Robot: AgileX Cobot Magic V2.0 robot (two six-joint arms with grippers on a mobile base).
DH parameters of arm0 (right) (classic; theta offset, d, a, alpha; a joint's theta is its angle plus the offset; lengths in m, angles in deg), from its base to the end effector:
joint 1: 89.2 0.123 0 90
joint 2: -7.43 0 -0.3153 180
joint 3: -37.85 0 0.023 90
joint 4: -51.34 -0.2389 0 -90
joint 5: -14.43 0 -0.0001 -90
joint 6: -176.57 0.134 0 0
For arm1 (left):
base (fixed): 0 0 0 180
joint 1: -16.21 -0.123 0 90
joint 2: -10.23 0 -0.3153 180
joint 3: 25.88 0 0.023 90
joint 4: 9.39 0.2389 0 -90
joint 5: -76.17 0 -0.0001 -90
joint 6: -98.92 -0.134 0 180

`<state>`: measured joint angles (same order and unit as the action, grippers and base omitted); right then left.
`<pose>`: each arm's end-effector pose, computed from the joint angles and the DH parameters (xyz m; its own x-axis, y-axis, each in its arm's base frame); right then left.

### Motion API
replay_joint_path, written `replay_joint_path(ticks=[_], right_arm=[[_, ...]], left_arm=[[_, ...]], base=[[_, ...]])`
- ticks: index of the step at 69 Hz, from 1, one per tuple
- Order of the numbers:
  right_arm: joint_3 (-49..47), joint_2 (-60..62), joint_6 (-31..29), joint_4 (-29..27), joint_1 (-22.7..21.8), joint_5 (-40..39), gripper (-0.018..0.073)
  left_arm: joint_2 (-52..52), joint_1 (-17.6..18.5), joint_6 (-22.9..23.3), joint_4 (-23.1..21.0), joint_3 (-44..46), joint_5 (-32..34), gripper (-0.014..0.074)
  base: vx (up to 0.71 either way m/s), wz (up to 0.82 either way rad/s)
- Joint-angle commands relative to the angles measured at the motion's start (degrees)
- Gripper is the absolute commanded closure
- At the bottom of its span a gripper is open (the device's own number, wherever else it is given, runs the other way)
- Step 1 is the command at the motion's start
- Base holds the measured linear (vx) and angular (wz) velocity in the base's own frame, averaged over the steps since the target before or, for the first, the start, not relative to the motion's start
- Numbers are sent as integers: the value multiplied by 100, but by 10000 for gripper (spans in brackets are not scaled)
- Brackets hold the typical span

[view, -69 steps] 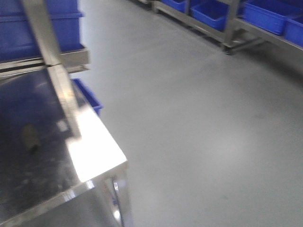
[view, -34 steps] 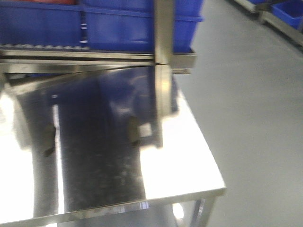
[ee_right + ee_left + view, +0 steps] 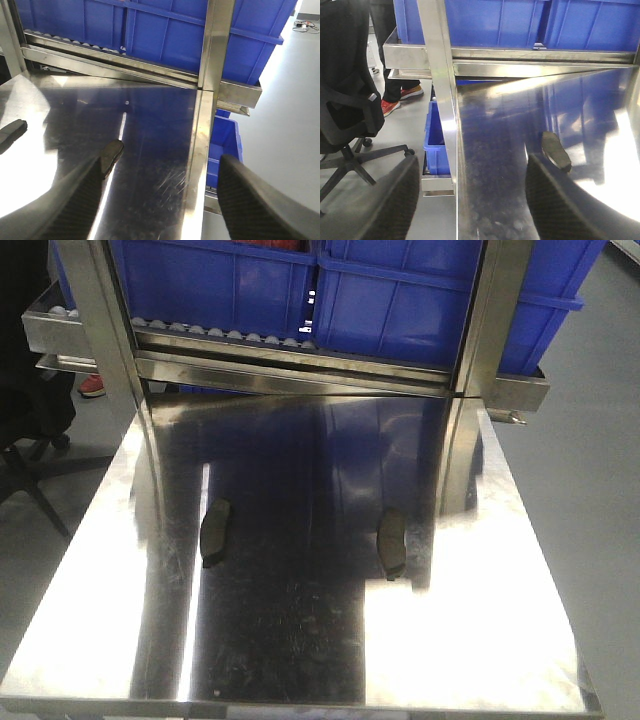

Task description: Move and align brake pads A on conveyor

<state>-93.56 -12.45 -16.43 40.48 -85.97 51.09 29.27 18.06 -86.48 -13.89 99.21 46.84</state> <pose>0.0452 0.0177 0.3055 -0.2394 -0.0873 -0.9670 -0.1829 0.9822 -0.0434 0.0553 -0.0069 0.2833 -0.2264 0.0330 -0.9735 0.0755 0.9970 0.0163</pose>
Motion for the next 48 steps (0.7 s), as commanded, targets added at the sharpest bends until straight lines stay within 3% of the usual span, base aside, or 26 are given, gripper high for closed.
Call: replay_joint_path(ticks=[1,48], right_arm=[[-149,-71,-33,-10,-17,-395,76],[-149,-71,-33,-10,-17,-397,76]], left_arm=[[87,16,-3,-57,136,427,164],[87,16,-3,-57,136,427,164]], base=[[10,3],[8,-6]])
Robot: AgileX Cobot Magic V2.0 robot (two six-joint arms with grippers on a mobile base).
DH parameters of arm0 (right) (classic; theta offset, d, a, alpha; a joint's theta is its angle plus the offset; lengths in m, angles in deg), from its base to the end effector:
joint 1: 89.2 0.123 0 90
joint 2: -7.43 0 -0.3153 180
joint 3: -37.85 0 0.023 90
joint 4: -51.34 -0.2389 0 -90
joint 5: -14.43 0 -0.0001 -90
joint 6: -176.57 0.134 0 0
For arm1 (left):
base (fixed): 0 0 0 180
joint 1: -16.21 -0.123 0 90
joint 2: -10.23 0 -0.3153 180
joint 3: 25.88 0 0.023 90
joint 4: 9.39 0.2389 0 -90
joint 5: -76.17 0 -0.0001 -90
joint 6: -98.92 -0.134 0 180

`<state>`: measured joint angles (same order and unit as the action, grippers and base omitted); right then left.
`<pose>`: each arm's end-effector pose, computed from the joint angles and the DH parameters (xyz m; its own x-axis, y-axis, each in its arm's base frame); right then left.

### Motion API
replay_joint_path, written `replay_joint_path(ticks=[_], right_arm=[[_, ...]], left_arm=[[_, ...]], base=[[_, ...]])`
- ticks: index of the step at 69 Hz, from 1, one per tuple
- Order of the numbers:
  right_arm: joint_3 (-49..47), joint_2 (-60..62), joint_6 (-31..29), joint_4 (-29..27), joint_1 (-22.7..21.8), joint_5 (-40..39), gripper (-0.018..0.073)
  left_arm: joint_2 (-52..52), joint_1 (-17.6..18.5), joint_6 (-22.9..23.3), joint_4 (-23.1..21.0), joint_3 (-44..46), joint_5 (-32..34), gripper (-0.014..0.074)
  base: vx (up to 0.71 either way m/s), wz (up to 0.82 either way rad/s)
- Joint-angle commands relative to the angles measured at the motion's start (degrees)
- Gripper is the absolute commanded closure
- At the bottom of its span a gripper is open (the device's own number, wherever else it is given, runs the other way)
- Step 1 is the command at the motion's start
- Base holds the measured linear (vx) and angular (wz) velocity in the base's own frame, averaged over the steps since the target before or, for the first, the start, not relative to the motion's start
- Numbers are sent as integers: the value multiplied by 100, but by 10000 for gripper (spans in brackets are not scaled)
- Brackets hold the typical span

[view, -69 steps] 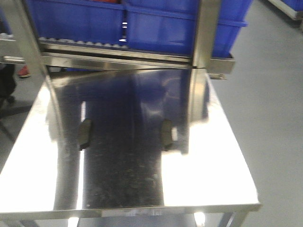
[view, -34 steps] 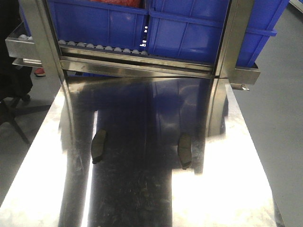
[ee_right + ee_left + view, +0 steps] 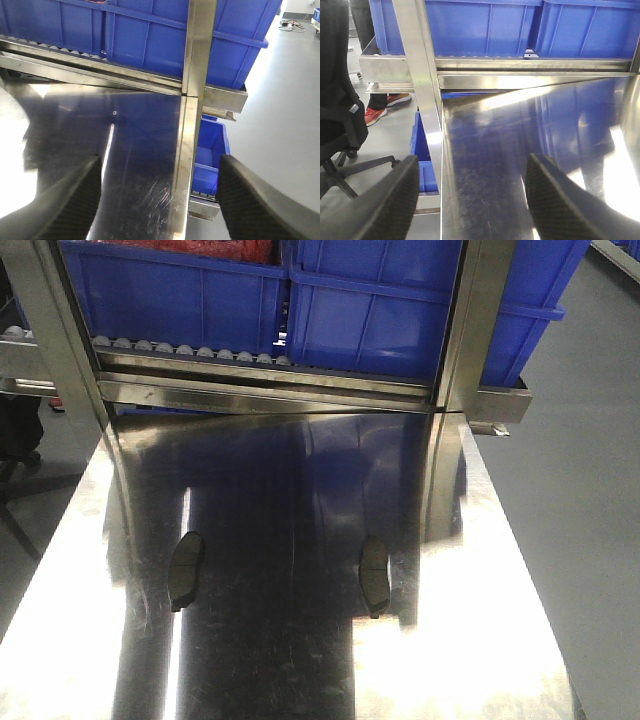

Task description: Move and align brake pads A on conveyor

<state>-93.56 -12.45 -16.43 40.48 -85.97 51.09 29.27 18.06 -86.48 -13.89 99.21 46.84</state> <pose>0.0452 0.0177 0.3055 -0.2394 -0.0873 -0.9670 -0.1829 0.9822 -0.0434 0.0553 -0.0069 0.2833 -0.2264 0.0330 -0.9735 0.0755 0.9970 0.0163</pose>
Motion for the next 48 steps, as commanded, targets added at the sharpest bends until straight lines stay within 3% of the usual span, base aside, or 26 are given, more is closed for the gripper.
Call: replay_joint_path(ticks=[1,48], right_arm=[[-149,-71,-33,-10,-17,-397,76],[-149,-71,-33,-10,-17,-394,76]], left_arm=[[87,16,-3,-57,136,427,164],[87,16,-3,-57,136,427,164]], base=[[0,0],[0,1]])
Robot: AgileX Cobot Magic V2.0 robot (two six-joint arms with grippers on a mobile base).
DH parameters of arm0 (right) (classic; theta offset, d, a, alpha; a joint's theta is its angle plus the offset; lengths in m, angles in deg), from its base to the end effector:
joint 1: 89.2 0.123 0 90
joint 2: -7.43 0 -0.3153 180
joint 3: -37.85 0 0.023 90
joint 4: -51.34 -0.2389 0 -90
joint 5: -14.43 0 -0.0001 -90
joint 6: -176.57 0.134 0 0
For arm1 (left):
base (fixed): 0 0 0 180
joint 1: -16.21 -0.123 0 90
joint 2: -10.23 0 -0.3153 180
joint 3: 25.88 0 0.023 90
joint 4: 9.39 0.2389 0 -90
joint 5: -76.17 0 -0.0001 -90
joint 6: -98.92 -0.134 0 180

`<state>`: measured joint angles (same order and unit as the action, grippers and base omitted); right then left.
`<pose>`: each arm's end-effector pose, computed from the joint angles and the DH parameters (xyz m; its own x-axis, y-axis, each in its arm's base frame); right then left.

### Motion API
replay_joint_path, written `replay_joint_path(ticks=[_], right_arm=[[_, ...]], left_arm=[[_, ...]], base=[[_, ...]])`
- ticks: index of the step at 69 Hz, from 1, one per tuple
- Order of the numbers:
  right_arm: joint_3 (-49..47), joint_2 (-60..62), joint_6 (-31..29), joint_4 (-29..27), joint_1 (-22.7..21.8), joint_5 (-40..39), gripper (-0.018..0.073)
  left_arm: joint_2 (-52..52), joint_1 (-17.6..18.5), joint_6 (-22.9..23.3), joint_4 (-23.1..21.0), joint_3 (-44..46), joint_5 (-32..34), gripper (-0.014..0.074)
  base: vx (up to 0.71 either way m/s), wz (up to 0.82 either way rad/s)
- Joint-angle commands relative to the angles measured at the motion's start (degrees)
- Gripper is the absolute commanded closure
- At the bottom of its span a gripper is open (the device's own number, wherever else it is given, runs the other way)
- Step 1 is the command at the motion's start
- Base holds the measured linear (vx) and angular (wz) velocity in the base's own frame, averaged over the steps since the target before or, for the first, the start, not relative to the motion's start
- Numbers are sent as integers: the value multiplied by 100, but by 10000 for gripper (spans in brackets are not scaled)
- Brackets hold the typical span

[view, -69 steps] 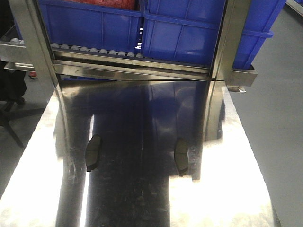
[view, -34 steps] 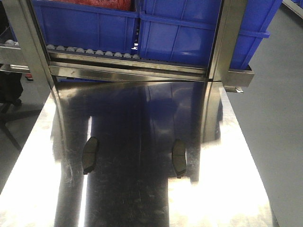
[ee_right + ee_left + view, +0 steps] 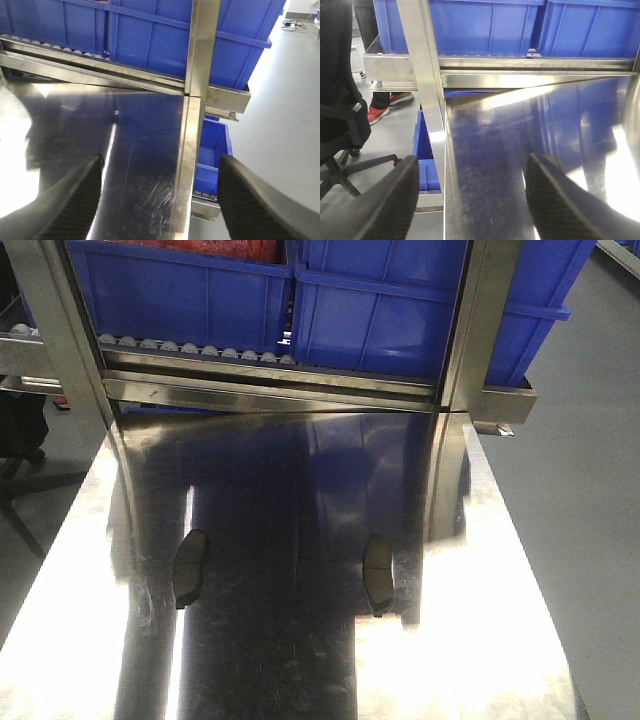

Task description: Move and align brake pads A on conveyor

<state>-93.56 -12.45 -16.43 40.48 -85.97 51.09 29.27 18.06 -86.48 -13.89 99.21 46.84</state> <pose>0.0452 0.0177 0.3055 -0.2394 -0.0873 -0.9670 -0.1829 0.9822 -0.0434 0.0553 -0.0069 0.2833 -0.2264 0.0330 -0.9735 0.0755 0.9970 0.0163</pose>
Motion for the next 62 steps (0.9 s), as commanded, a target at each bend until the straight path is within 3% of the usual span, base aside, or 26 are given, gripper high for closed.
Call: replay_joint_path(ticks=[1,50,62], right_arm=[[-149,-71,-33,-10,-17,-394,76],[-149,-71,-33,-10,-17,-394,76],[-149,-71,-33,-10,-17,-394,76]], left_arm=[[87,16,-3,-57,136,427,164],[87,16,71,-61,142,262,164],[734,16,256,-2,438,-72,164]], base=[[0,0],[0,0],[0,0]])
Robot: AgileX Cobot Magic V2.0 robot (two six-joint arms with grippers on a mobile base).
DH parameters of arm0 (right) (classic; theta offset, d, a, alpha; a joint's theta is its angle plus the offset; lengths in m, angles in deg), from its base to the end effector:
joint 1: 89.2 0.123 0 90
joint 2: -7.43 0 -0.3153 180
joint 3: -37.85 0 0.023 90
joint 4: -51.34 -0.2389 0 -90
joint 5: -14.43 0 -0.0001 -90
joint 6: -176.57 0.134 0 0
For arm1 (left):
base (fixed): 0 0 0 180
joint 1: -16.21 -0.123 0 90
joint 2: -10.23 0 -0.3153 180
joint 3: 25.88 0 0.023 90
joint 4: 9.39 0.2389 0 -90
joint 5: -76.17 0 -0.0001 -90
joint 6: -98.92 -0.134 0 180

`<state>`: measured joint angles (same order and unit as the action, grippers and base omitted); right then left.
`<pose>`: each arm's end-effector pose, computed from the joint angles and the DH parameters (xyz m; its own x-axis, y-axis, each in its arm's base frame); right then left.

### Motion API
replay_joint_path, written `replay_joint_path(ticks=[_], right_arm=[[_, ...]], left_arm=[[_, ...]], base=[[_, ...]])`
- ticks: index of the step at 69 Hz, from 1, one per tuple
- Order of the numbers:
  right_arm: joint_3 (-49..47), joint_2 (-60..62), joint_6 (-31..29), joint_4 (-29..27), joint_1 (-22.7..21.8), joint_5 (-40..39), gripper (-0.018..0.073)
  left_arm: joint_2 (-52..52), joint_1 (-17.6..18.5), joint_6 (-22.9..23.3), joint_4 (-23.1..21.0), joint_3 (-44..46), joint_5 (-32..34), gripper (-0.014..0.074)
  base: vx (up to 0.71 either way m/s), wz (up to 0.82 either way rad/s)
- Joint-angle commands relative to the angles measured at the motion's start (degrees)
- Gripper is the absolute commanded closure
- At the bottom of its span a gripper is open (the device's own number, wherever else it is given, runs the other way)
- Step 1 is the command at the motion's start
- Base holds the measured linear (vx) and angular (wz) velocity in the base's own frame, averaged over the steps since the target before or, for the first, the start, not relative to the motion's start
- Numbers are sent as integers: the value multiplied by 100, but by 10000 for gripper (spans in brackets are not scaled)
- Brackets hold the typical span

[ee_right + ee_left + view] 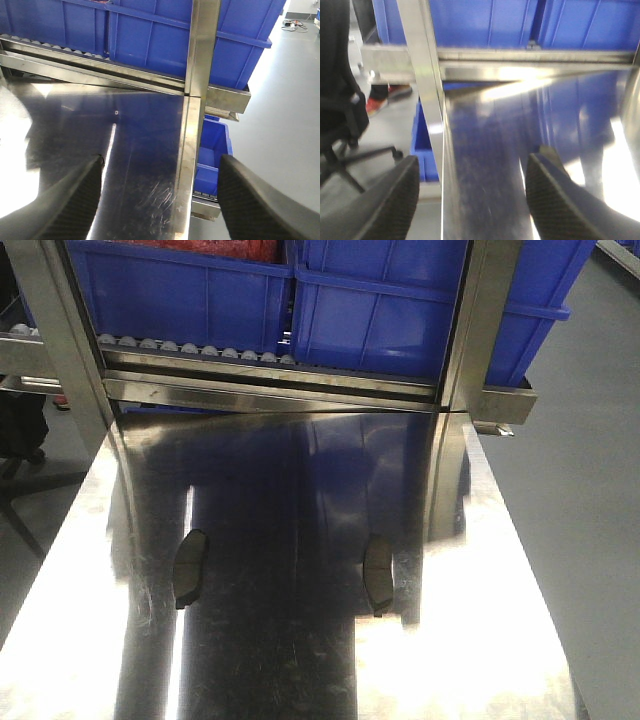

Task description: Move and align brake pads A on conveyor

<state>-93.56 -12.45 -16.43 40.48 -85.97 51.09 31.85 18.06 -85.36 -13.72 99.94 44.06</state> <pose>0.0452 0.0177 0.3055 -0.2394 -0.0873 -0.9670 -0.1829 0.9822 -0.0434 0.0601 -0.0073 0.2790 -0.3054 0.0205 -0.9520 0.0737 0.9973 -0.0022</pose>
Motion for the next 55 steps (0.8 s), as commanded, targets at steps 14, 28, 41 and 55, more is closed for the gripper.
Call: replay_joint_path(ticks=[14,28,41,55], right_arm=[[-149,-71,-33,-10,-17,-394,76],[-149,-71,-33,-10,-17,-394,76],[-149,-71,-33,-10,-17,-394,76],[-149,-71,-33,-10,-17,-394,76]], left_arm=[[2100,16,428,-72,1366,-486,164],[3785,16,380,-66,2317,-1125,164],[5427,16,375,-89,3148,-1400,164],[6971,104,428,-316,4086,-1999,164]], base=[[0,0],[0,0],[0,0],[0,0]])
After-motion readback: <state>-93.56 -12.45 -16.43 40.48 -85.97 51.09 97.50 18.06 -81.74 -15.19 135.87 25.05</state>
